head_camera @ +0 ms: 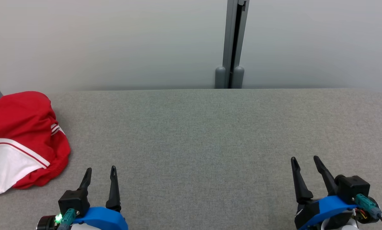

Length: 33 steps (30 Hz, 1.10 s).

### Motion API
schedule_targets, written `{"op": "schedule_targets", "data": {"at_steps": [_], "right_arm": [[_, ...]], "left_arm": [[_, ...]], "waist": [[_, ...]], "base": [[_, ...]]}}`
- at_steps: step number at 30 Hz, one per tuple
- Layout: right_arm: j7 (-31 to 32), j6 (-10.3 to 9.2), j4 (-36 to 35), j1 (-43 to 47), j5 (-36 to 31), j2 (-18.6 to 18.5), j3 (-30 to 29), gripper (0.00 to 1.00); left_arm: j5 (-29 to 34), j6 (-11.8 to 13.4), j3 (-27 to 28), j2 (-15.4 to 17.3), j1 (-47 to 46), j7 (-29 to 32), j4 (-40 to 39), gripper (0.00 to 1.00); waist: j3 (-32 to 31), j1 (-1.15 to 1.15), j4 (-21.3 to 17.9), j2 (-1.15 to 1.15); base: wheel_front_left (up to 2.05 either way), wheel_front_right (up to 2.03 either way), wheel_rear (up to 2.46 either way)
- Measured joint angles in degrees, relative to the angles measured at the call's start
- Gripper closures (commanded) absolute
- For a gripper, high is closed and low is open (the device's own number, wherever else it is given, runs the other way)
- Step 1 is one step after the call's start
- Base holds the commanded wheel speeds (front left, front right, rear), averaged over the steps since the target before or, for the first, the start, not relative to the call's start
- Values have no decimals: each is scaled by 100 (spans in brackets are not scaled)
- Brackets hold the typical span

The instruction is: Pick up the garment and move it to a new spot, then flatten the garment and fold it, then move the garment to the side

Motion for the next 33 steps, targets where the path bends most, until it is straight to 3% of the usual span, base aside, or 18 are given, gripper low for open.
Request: {"op": "schedule_targets", "data": {"at_steps": [23, 33], "right_arm": [[-60, 1, -7, 8, -258, -5, -13, 0], [-67, 1, -44, 68, -237, -10, -46, 0]], "left_arm": [[89, 167, -80, 46, 24, 38, -83, 0], [64, 172, -93, 94, 12, 2, -81, 0]], "waist": [[29, 0, 22, 0], [-54, 0, 561, 0]], "base": [[0, 0, 0], [0, 0, 0]]}}
